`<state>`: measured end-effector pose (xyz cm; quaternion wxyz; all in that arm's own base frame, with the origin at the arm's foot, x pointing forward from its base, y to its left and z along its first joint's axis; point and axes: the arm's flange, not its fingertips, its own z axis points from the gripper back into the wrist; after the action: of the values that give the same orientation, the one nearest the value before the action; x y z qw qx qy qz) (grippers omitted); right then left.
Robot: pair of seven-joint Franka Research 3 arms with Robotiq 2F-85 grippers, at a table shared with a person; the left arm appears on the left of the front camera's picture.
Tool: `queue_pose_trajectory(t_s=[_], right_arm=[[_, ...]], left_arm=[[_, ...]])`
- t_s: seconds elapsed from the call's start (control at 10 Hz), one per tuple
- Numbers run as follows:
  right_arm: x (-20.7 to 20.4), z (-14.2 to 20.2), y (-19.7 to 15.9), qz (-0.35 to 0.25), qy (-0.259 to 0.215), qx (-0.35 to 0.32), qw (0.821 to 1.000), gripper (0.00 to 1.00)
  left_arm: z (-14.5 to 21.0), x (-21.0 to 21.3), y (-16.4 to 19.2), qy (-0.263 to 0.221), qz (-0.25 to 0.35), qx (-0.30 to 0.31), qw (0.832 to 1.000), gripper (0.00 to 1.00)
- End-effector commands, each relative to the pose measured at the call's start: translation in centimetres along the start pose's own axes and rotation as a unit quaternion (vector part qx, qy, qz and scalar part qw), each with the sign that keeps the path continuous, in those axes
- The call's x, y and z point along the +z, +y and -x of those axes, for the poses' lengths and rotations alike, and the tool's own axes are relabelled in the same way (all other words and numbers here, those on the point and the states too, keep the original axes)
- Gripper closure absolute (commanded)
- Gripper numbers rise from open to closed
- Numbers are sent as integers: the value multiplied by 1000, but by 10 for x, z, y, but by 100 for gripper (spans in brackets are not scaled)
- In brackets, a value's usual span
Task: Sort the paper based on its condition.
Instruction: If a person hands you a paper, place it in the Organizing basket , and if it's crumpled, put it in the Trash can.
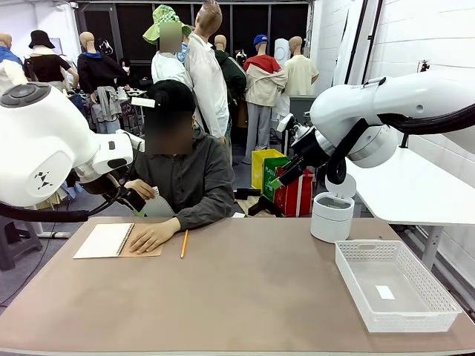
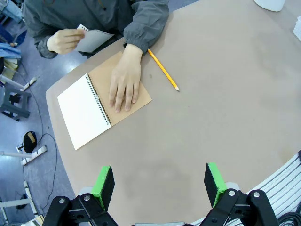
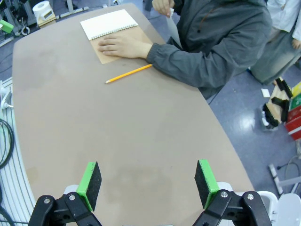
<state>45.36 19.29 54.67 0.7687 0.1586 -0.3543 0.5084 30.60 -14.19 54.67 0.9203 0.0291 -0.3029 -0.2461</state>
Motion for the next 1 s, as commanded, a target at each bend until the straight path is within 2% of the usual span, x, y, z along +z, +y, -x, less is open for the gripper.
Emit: queue_pose_trajectory(t_s=[0.0,0.9], right_arm=[[0,-1,0,-1,-1,-3,1000,0],[0,-1,0,-1,-1,-3,1000,0]], left_arm=[[0,0,1,1,-1,-6,1000,0],[0,0,1,1,-1,-6,1000,0]])
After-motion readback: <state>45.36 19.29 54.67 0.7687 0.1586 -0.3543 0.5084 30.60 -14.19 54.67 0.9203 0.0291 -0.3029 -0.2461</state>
